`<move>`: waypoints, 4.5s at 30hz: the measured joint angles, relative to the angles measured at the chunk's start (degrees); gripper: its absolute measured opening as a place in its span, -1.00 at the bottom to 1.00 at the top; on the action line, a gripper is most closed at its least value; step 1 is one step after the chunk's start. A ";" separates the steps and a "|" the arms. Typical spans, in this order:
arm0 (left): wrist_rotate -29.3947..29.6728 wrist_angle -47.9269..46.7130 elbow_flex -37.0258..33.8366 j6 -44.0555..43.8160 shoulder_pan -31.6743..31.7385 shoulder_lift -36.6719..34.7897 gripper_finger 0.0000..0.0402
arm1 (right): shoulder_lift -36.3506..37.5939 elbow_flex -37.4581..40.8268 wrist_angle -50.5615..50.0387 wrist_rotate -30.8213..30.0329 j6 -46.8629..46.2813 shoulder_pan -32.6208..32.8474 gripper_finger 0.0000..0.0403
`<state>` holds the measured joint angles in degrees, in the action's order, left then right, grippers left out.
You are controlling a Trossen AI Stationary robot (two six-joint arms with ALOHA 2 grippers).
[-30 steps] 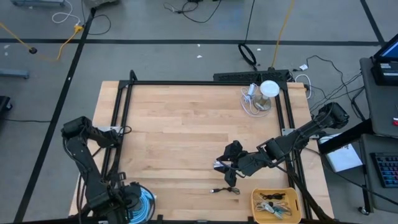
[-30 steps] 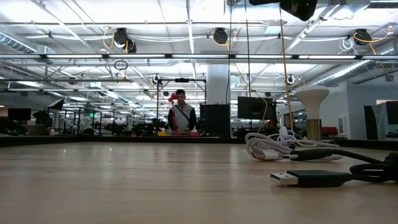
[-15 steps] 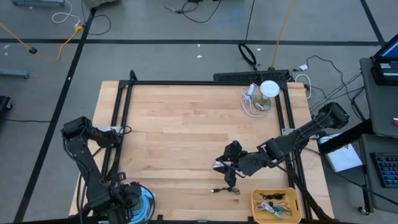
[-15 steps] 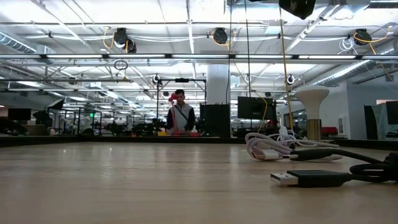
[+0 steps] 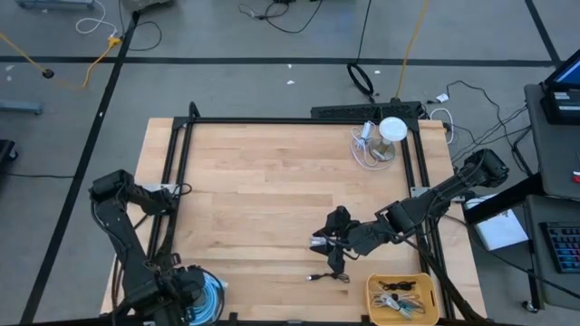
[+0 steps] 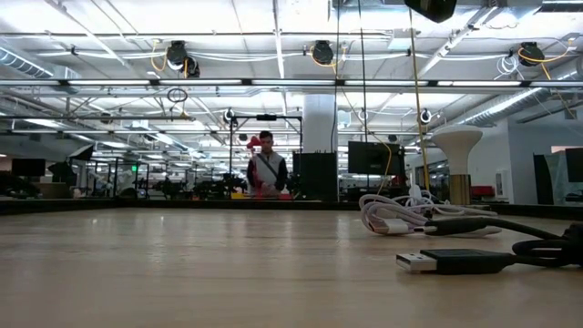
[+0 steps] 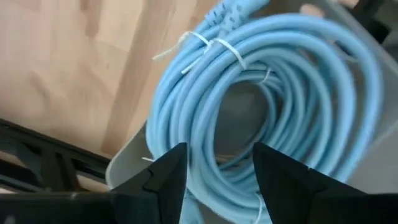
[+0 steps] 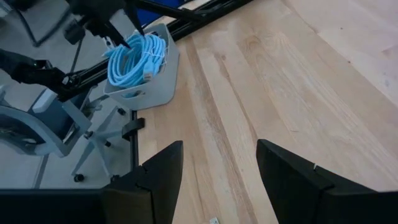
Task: Pick & Place USB Port
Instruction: Put the light blue HDMI cable into the gray bin, then put the purple charger cable into the yellow bin, then put the black charger cable into the yellow bin
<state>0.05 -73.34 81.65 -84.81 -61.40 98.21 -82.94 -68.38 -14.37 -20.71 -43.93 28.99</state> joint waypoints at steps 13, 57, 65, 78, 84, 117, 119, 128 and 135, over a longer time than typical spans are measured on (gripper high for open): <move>11.11 -13.86 12.05 1.37 4.25 -0.52 -0.17 | 0.08 -4.88 -5.06 1.03 5.19 0.85 -0.01; 23.53 -6.45 12.43 5.00 12.97 -0.52 -0.19 | -18.84 17.07 5.22 16.50 9.21 -6.31 0.04; 24.09 -6.53 12.43 5.94 13.15 -0.52 -0.19 | -14.58 17.32 2.75 15.08 8.81 -6.02 -0.88; 28.67 -5.72 12.43 11.64 15.90 -0.52 -0.19 | 5.39 0.47 -36.81 11.79 -9.10 12.03 -0.89; 28.90 -3.37 12.43 16.25 17.93 -0.52 -0.19 | 3.53 -0.63 -39.19 12.38 -26.63 27.25 -0.89; 7.62 39.83 11.34 55.15 35.79 16.30 -0.19 | -2.26 -0.63 -22.93 13.58 -45.00 36.33 -0.02; 5.23 44.11 11.59 56.42 36.77 19.58 -0.18 | -1.34 -0.63 -22.90 11.92 -43.59 35.90 0.01; 1.13 50.57 12.65 56.28 39.14 25.71 -0.19 | 4.69 -0.63 -28.49 -1.19 -33.43 31.60 0.03; 1.03 58.87 12.73 53.57 40.45 25.71 -0.19 | 10.30 -0.66 -30.91 -16.62 -26.80 25.40 0.03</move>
<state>1.08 -14.47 94.38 -31.24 -20.95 123.92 -72.63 -69.04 -45.29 -37.32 -70.74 54.39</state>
